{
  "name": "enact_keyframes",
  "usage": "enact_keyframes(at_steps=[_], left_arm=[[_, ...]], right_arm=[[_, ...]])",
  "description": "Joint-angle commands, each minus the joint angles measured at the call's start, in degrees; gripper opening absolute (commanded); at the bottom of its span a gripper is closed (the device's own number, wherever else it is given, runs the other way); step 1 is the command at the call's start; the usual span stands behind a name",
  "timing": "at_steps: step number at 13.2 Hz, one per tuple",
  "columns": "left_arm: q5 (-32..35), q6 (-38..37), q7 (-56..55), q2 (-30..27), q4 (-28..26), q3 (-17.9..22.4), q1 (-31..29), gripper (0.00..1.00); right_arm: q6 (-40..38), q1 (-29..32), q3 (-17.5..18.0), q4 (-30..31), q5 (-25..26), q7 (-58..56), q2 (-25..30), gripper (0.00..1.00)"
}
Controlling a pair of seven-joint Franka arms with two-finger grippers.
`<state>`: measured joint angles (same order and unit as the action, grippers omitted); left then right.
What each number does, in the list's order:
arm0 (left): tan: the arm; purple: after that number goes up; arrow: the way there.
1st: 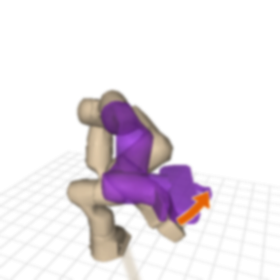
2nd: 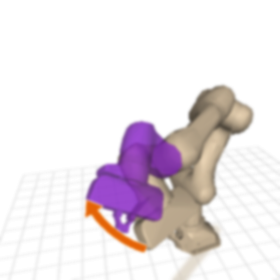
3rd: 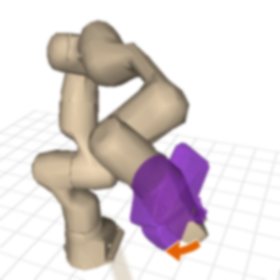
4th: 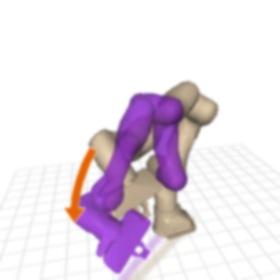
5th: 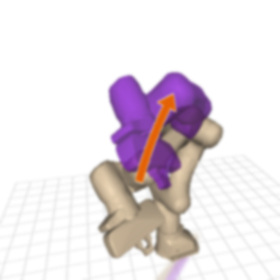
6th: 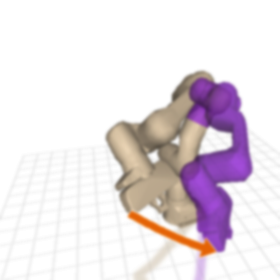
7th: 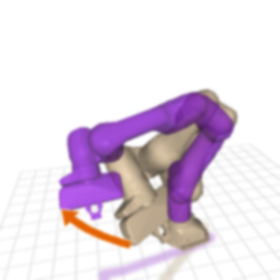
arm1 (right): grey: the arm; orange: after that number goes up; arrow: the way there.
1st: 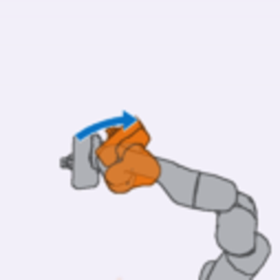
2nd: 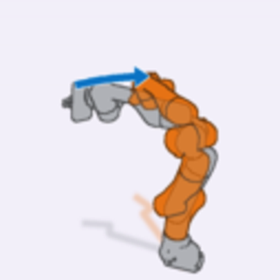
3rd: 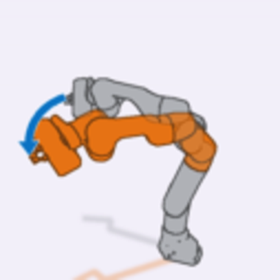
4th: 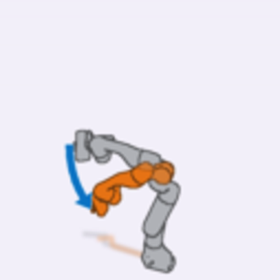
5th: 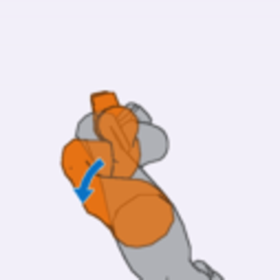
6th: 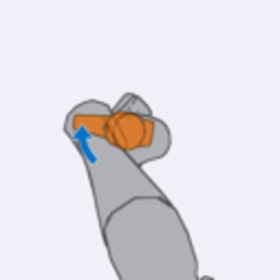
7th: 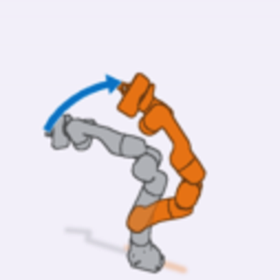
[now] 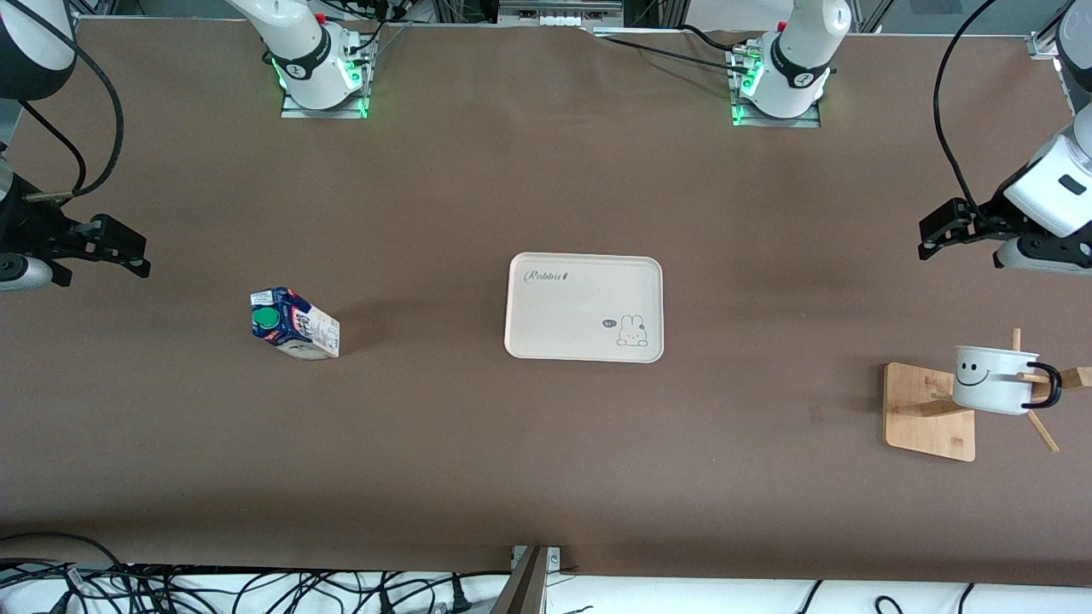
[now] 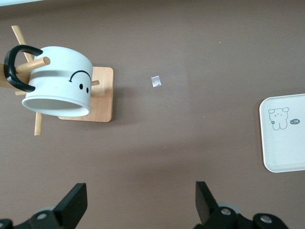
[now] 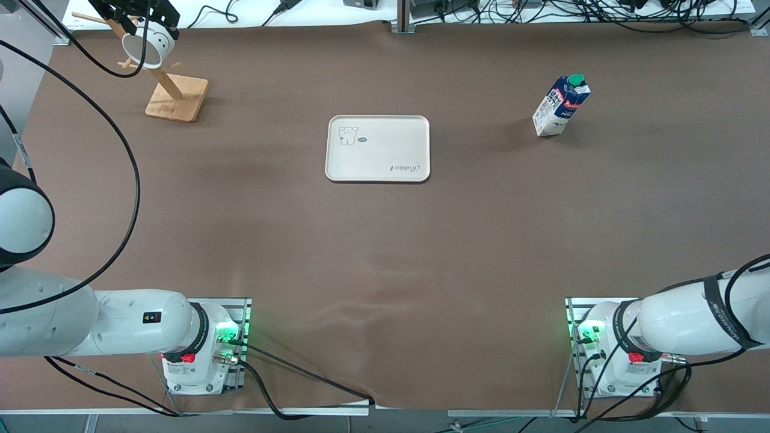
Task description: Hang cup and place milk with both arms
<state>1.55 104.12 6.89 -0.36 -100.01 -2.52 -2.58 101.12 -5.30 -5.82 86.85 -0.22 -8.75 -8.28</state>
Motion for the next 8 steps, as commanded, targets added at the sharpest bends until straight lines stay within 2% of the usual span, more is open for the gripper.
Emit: enact_keyframes(at_steps=[1, 4, 8], left_arm=[[1.5, -1.2, -1.3, -0.9, -1.1, 0.1, 1.0, 1.00], [1.6, -2.3, -1.5, -0.5, -0.4, -0.5, 1.0, 1.00], [1.4, -6.2, -1.5, 0.4, 2.0, -0.3, 0.9, 1.00]], right_arm=[[-1.2, 0.3, 0.4, -1.0, -0.7, 0.6, 0.5, 1.00], [-1.2, 0.2, 1.1, -1.0, -1.4, 6.2, 1.2, 1.00], [-1.7, 0.2, 0.9, -1.0, -1.4, 5.5, 1.2, 1.00]])
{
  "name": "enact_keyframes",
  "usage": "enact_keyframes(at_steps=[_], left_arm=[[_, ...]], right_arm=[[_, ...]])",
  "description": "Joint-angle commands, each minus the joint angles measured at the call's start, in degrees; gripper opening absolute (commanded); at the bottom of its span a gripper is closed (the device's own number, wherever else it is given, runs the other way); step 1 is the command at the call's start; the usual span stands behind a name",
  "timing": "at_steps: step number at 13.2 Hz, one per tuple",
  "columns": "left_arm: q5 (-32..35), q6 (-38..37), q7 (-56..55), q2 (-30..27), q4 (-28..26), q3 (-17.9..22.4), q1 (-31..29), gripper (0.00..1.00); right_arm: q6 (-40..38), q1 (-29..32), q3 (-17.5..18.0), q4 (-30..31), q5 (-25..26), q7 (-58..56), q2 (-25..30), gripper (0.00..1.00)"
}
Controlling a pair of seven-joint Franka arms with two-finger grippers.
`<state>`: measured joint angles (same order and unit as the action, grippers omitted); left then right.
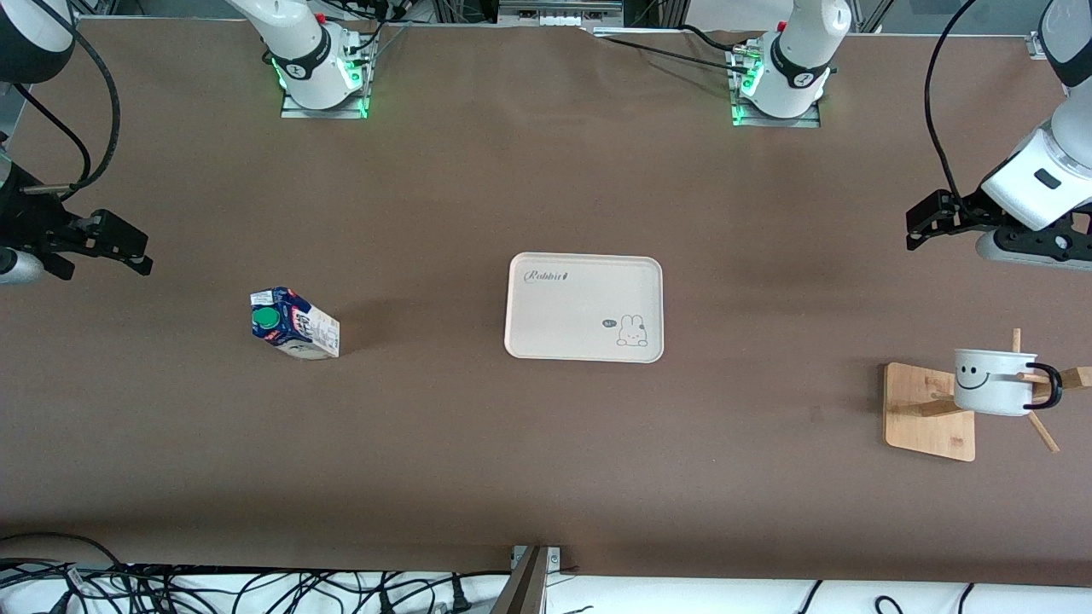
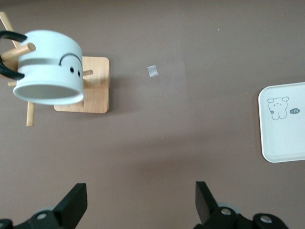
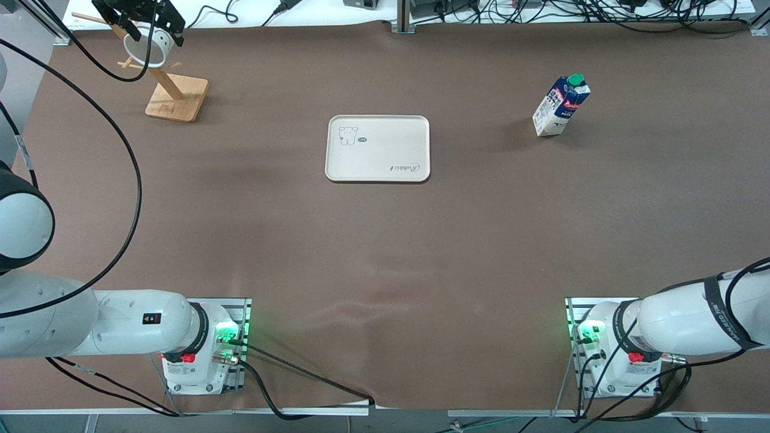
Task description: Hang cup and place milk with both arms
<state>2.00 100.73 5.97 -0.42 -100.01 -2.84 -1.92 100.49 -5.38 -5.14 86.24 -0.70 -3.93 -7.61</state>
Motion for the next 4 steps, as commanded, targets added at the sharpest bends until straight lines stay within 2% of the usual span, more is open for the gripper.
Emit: enact_keyframes(at_steps=[1, 4], left_arm=[[0.8, -3.0, -0.6, 0.6, 2.3, -0.1, 0.3, 1.00], [1.0, -3.0, -0.6, 0.8, 2.8, -0.2, 0.5, 1.00]], right_arm=[[-1.3, 0.3, 0.1, -0.4, -0.8, 0.7, 0.5, 1.00], [-1.4, 0.3, 0.2, -0.4, -0.8, 0.7, 0.5, 1.00]])
